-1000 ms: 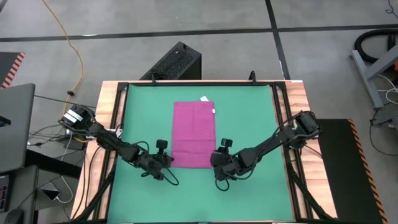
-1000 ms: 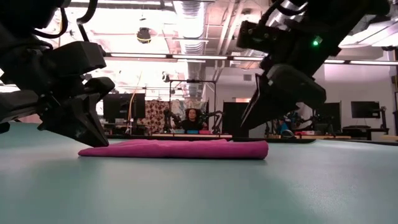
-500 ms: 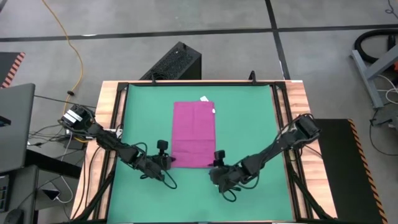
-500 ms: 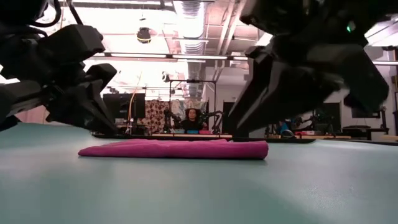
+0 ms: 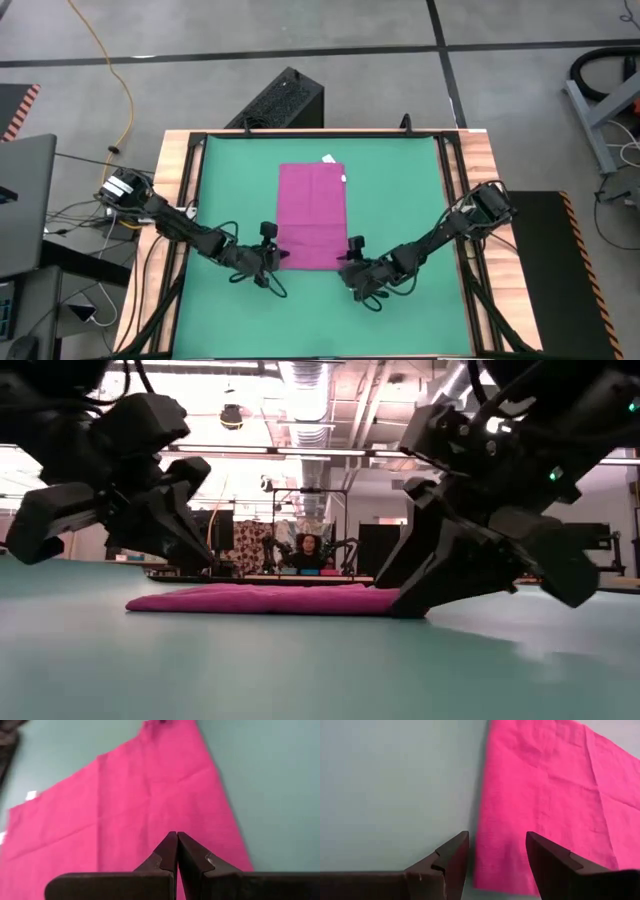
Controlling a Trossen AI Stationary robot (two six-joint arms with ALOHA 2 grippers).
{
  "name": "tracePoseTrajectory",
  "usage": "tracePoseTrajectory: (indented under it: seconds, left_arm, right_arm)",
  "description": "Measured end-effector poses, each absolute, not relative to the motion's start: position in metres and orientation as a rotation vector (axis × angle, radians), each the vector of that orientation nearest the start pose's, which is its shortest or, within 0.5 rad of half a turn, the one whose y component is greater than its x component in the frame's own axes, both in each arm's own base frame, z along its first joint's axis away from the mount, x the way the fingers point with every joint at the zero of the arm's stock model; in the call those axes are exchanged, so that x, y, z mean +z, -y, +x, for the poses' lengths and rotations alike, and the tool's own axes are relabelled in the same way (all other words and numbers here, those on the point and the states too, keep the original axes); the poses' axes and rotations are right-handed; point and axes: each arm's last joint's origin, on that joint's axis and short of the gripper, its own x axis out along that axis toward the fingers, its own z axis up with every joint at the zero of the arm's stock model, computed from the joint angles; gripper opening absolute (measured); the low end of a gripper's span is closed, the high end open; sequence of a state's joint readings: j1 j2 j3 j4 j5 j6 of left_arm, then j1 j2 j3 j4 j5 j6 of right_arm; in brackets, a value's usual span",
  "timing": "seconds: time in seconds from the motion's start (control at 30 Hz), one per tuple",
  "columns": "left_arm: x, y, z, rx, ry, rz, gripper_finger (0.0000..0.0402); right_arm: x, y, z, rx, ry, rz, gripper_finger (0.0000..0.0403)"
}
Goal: Roll towel into tight, uniform cylinder
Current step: Roll the pink towel
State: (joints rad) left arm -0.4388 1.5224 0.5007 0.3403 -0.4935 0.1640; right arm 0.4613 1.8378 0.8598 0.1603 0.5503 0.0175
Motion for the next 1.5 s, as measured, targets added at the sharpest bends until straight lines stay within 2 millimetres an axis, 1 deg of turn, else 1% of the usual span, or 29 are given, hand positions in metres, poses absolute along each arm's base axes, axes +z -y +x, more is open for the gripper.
tracePoseTrajectory:
  seconds: [0.07,0.2,0.33,0.4,0.43,0.53,0.7,0.93,1.1,1.17,1.33,1.5]
  left_arm:
    - [0.129,0.091,0.242,-0.031,-0.636,0.455,0.0]
    - [0.124,0.076,0.248,-0.016,-0.676,0.453,0.0]
    - [0.11,0.066,0.255,-0.063,-0.712,0.407,0.0]
    - [0.103,0.063,0.258,-0.073,-0.724,0.386,0.0]
    - [0.098,0.062,0.258,-0.071,-0.749,0.385,0.0]
    - [0.092,0.062,0.26,-0.063,-0.755,0.376,0.0]
    - [0.093,0.063,0.259,-0.068,-0.757,0.371,0.0]
    - [0.092,0.063,0.258,-0.063,-0.768,0.343,0.0]
    - [0.091,0.064,0.258,-0.075,-0.774,0.314,0.0]
    - [0.091,0.064,0.258,-0.084,-0.775,0.301,0.0]
    - [0.091,0.066,0.257,-0.143,-0.78,0.257,0.0]
    - [0.09,0.067,0.257,-0.158,-0.79,0.24,0.0]
  right_arm:
    - [0.117,-0.133,0.308,-0.103,-0.723,-0.364,0.0219]
    - [0.109,-0.126,0.303,-0.121,-0.739,-0.323,0.0219]
    - [0.105,-0.123,0.298,-0.117,-0.73,-0.292,0.0215]
    - [0.104,-0.123,0.297,-0.12,-0.735,-0.284,0.0204]
    - [0.103,-0.123,0.297,-0.121,-0.736,-0.284,0.0196]
    - [0.103,-0.123,0.297,-0.117,-0.744,-0.286,0.016]
    - [0.102,-0.121,0.296,-0.123,-0.759,-0.28,0.0092]
    - [0.1,-0.117,0.296,-0.141,-0.784,-0.233,0.0014]
    - [0.111,-0.121,0.301,-0.099,-0.796,-0.23,0.0013]
    - [0.118,-0.119,0.304,-0.077,-0.816,-0.22,0.0008]
    - [0.131,-0.104,0.316,-0.057,-0.868,-0.129,0.0006]
    - [0.142,-0.088,0.33,0.013,-0.883,-0.036,0.0004]
